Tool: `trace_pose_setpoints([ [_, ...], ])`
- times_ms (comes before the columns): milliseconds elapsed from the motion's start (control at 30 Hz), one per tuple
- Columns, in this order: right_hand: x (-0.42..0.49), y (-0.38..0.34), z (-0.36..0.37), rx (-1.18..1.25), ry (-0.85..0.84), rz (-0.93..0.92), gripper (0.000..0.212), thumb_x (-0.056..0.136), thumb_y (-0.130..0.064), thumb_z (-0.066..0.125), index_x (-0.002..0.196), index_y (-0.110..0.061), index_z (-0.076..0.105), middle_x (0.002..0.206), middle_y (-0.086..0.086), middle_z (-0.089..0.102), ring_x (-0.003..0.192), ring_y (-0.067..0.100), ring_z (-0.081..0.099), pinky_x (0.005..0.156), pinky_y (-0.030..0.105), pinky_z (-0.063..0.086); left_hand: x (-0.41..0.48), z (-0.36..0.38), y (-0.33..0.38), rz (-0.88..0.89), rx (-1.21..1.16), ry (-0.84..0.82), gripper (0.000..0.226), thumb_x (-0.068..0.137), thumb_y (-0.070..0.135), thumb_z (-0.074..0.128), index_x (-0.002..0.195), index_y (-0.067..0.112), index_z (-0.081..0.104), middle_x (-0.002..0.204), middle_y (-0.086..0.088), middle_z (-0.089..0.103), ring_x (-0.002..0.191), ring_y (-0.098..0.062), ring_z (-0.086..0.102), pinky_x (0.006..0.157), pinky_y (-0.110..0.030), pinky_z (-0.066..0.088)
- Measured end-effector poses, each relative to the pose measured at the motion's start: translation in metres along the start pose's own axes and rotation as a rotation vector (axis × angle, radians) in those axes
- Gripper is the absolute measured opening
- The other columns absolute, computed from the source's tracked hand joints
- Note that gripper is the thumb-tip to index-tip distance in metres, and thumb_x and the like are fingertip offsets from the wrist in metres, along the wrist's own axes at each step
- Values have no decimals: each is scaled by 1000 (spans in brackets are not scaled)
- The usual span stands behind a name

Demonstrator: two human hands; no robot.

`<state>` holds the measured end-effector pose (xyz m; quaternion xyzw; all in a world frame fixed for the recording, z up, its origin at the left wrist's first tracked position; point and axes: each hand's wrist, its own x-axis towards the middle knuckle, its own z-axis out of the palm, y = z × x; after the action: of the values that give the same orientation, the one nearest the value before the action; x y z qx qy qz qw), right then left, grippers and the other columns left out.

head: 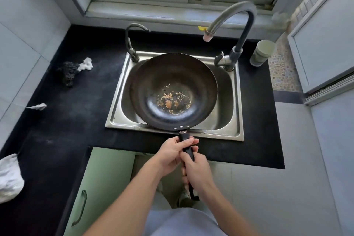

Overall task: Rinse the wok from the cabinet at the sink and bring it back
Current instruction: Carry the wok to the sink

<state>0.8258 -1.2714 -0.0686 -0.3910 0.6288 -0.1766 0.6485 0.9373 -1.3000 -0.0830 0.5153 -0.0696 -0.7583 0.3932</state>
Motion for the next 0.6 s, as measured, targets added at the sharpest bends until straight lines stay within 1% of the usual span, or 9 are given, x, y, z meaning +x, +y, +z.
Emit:
trace_pose_setpoints([
  [167, 17, 5, 11, 7, 25, 2, 31, 100, -28, 53, 76, -10, 60, 52, 1, 54, 41, 18, 48, 41, 30, 43, 17, -15, 9, -65, 28, -15, 35, 92, 10, 65, 123, -3, 57, 119, -16, 71, 94, -20, 72, 81, -32, 58],
  [300, 22, 13, 27, 54, 43, 18, 29, 101, -28, 52, 81, -9, 60, 53, 1, 53, 42, 18, 47, 41, 30, 42, 22, -29, 11, -96, 85, -12, 33, 90, 10, 67, 120, -1, 59, 116, -16, 72, 94, -21, 72, 87, -35, 58],
  [400, 28, 18, 38, 64, 77, 32, 29, 101, -29, 52, 80, -10, 60, 51, -1, 52, 41, 16, 46, 41, 29, 41, 26, -38, 11, -110, 123, 0, 28, 89, 10, 68, 115, 1, 61, 112, -15, 74, 97, -22, 73, 94, -40, 55],
  [600, 35, 26, 54, 53, 115, 44, 32, 100, -29, 52, 75, -11, 60, 50, -1, 52, 41, 16, 47, 43, 31, 42, 31, -51, 13, -167, 150, -5, 25, 90, 10, 68, 113, 2, 61, 118, -17, 71, 99, -22, 72, 98, -43, 54],
])
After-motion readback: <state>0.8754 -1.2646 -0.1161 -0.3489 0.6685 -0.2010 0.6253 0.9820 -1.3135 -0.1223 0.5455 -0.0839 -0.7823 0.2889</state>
